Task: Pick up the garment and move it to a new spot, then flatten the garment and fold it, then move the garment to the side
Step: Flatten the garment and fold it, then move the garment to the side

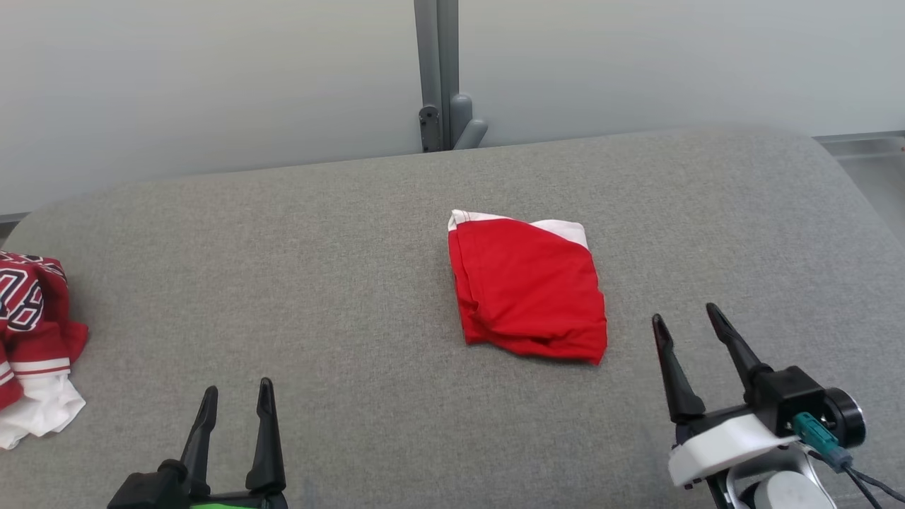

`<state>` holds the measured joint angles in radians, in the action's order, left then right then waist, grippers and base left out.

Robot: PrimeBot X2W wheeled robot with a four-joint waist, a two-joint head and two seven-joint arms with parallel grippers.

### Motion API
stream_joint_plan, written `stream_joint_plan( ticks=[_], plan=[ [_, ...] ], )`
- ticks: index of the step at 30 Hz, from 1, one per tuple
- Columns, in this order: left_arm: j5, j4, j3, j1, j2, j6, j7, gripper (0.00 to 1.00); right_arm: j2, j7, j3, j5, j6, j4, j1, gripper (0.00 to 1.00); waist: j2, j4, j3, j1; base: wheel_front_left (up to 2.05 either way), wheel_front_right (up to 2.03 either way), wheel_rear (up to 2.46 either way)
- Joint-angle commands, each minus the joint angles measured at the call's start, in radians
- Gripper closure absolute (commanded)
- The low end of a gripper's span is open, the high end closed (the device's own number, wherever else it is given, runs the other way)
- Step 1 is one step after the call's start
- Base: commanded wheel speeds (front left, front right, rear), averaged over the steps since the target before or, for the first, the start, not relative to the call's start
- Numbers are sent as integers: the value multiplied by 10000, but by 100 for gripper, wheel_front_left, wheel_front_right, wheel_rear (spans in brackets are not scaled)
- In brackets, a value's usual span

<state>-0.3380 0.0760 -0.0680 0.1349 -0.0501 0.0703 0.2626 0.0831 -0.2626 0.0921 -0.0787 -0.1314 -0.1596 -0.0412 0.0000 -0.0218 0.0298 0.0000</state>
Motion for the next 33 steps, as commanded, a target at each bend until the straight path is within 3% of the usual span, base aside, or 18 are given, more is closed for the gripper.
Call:
stream_joint_plan(
  ticks=[1, 14, 33],
  plan=[
    [32, -40, 53, 164, -11, 12, 24, 0, -19, -14, -206, 10, 14, 184, 246, 0, 0, -53, 124, 0, 0, 0, 0],
    [954, -76, 489, 536, -14, 147, 24, 0, -46, -14, -56, -236, 15, 1637, 1589, 0, 0, -14, 387, 0, 0, 0, 0],
    [1364, -118, 383, 673, -14, 68, 24, 0, -126, -15, -135, -449, 15, 1587, 1759, 0, 0, 58, 471, 0, 0, 0, 0]
  ],
)
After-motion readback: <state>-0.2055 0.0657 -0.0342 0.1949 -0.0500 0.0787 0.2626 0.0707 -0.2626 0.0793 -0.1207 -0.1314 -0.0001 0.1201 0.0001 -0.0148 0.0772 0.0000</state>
